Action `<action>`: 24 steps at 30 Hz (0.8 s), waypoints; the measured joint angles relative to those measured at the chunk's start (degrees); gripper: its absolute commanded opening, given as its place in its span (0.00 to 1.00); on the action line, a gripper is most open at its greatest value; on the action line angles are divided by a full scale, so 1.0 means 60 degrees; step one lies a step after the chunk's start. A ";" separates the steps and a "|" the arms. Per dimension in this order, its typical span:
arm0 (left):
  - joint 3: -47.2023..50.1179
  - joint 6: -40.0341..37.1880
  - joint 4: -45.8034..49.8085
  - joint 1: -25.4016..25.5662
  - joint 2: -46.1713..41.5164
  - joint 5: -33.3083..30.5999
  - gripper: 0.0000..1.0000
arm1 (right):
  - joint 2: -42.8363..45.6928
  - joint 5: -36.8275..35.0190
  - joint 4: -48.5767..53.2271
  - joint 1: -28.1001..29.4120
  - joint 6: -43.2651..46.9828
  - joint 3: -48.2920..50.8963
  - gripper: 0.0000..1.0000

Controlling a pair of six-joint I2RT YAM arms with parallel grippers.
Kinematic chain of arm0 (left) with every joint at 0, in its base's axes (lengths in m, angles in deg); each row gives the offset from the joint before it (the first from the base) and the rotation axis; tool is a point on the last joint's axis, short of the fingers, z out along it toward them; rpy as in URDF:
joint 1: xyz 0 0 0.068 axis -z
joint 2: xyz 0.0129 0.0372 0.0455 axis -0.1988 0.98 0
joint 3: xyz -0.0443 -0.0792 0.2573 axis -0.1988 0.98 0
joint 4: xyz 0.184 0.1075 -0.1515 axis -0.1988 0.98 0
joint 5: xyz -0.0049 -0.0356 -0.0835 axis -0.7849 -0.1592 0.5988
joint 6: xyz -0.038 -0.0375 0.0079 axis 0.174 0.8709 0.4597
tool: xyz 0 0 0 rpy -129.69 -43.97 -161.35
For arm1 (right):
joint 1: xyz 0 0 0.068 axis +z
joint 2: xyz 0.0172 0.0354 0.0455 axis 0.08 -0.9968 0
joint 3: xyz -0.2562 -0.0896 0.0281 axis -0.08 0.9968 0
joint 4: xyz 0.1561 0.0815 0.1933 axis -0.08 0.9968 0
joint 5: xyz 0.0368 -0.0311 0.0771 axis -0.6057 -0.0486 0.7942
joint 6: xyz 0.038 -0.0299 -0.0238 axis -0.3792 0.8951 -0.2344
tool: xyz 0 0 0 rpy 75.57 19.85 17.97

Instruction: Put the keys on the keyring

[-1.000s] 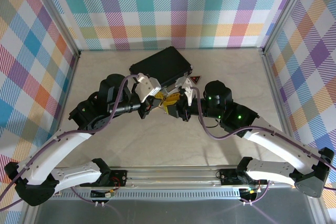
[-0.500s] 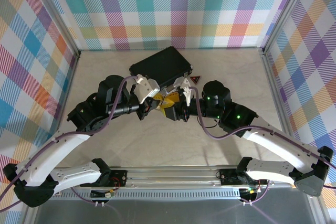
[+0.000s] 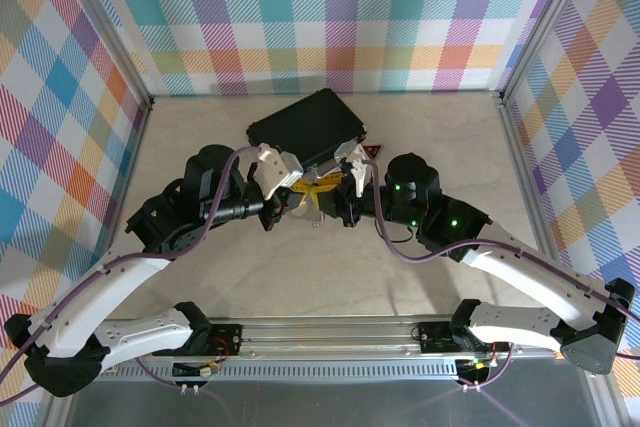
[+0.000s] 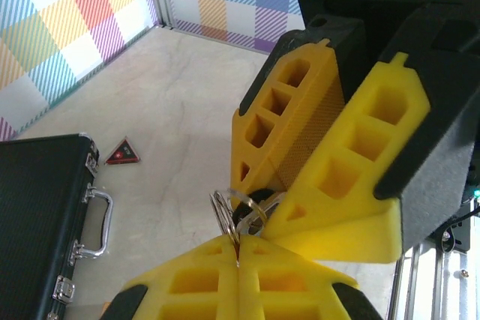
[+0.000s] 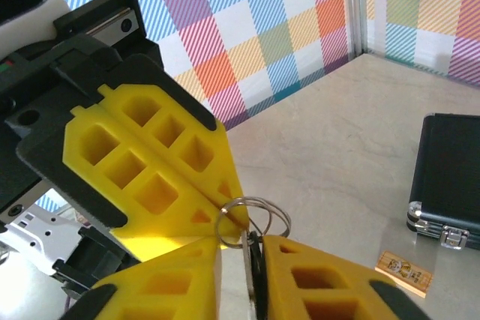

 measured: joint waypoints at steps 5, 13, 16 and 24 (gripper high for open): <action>0.0036 -0.0007 0.0015 0.0000 -0.0018 0.0000 0.00 | 0.0000 -0.0102 0.0025 0.0000 0.0040 0.0000 0.01; 0.0189 -0.0215 -0.0007 0.0004 -0.0171 0.0127 0.00 | -0.0007 -0.0066 0.1013 0.0000 0.0492 -0.0543 0.00; 0.0324 -0.0288 -0.0098 0.0004 -0.0390 0.0386 0.00 | -0.0091 0.0208 0.1825 0.0018 0.0758 -0.1086 0.00; 0.0521 -0.0484 -0.0182 0.0004 -0.0812 0.1078 0.00 | -0.0608 0.1064 0.3974 0.0044 0.1559 -0.2616 0.00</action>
